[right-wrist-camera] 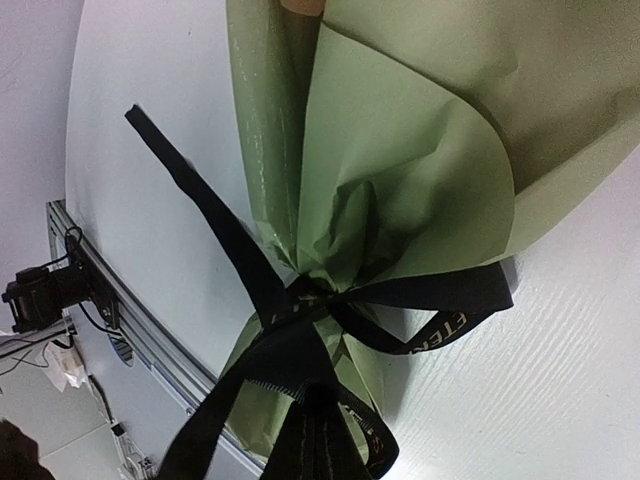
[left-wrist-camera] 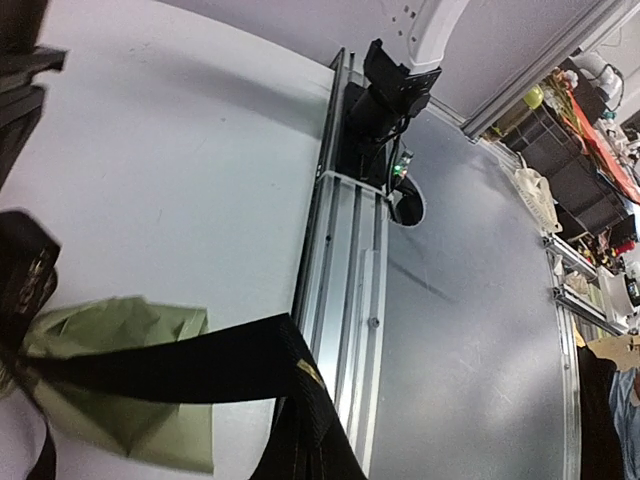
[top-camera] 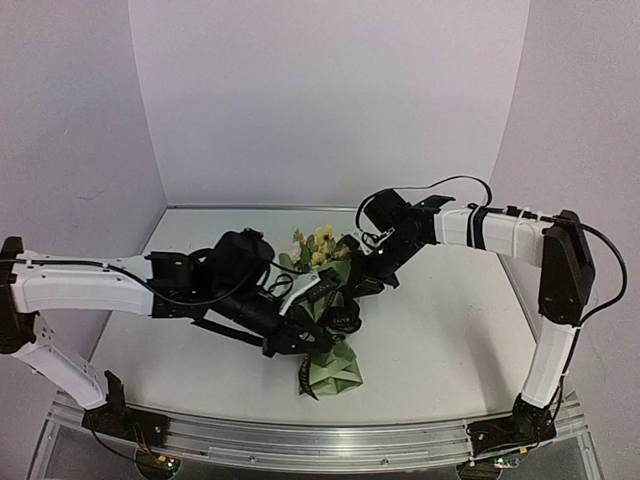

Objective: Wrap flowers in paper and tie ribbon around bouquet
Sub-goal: Cross the half-tied ribbon over the folded bouquet.

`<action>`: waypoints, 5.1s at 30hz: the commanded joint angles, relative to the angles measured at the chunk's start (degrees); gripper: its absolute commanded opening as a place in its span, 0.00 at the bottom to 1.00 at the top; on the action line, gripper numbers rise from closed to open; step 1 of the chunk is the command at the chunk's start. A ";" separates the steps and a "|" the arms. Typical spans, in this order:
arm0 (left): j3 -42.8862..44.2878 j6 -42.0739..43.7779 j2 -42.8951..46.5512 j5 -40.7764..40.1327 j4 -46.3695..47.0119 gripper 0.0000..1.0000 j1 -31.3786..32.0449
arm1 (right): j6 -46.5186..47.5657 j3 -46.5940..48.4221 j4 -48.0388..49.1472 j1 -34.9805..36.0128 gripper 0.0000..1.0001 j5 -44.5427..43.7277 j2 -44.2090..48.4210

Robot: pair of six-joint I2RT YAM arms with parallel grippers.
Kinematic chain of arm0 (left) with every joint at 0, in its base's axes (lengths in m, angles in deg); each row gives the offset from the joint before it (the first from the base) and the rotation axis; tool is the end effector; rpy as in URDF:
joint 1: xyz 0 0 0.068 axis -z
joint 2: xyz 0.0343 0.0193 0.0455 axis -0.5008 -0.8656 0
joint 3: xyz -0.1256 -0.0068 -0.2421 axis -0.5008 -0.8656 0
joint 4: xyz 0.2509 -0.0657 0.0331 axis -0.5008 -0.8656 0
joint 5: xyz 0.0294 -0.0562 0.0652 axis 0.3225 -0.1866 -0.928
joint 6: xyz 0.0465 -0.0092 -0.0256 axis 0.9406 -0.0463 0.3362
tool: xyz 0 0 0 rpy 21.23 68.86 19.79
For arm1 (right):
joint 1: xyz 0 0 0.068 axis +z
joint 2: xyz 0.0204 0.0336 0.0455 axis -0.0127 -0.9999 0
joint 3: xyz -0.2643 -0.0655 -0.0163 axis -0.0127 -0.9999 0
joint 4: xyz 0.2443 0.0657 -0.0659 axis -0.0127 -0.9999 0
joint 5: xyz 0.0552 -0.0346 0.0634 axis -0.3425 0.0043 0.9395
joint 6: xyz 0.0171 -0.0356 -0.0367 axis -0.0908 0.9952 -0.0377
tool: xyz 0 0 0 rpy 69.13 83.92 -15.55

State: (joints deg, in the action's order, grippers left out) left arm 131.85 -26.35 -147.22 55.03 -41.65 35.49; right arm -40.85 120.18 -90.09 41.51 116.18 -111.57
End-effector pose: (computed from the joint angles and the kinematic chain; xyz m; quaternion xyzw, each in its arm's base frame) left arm 0.1137 -0.2924 0.2793 0.5125 0.6984 -0.4488 0.2193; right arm 0.2919 0.2770 0.2444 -0.1832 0.9148 0.3570 0.0465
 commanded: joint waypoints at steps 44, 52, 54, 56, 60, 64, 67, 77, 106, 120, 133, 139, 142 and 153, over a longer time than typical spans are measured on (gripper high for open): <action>15.22 4.42 -34.06 -14.65 38.63 0.20 12.95 | 3.15 6.21 -7.44 -3.62 0.00 10.65 -2.66; 1.22 0.06 -14.68 -25.96 41.11 0.49 8.08 | 4.89 2.79 -7.45 -3.54 0.00 10.34 1.41; -2.53 -0.36 -10.42 -26.39 40.45 0.48 5.66 | 5.37 1.75 -7.46 -3.34 0.00 10.49 2.46; -6.43 -0.75 -6.53 -25.81 39.54 0.47 2.49 | 6.05 1.12 -7.45 -2.80 0.00 10.56 3.29; -11.50 3.64 -1.09 -23.05 36.99 0.47 -2.11 | 7.50 0.69 -7.45 -1.11 0.00 10.32 4.29; -14.32 7.45 1.08 -15.96 36.29 0.46 -6.57 | 8.21 0.94 -7.46 0.09 0.00 10.02 4.67; -15.47 12.11 1.09 -9.64 36.44 0.46 -9.51 | 8.84 1.74 -7.45 1.27 0.00 9.80 4.59; -12.24 26.84 -3.76 -7.88 31.35 0.48 -10.70 | 5.59 5.69 -7.45 3.06 0.00 11.30 3.46; -7.28 28.44 -11.47 -11.40 36.48 0.39 -10.70 | 7.03 9.92 -10.50 5.33 0.00 11.75 -0.37; -8.44 27.14 -11.62 -10.32 37.77 0.00 -10.70 | 8.97 9.57 -11.61 5.81 0.10 7.58 0.36; -20.55 7.73 -7.86 -20.41 53.65 0.00 -10.70 | 13.96 -20.87 16.52 5.98 0.56 -9.99 20.13; -22.12 2.50 -6.44 -23.48 54.72 0.00 -10.70 | 21.03 -29.39 32.15 8.48 0.56 -12.64 18.08; -22.07 0.56 -6.08 -24.62 54.14 0.00 -10.72 | 24.09 -31.74 39.15 9.46 0.55 -12.83 15.91; -22.15 -1.20 -5.58 -24.85 53.90 0.00 -10.79 | 29.79 -31.28 42.82 13.23 0.49 -15.33 11.35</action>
State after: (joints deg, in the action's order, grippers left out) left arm 109.71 -26.33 -154.93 31.27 9.52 24.91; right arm -13.35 88.27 -51.39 53.63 102.73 -98.85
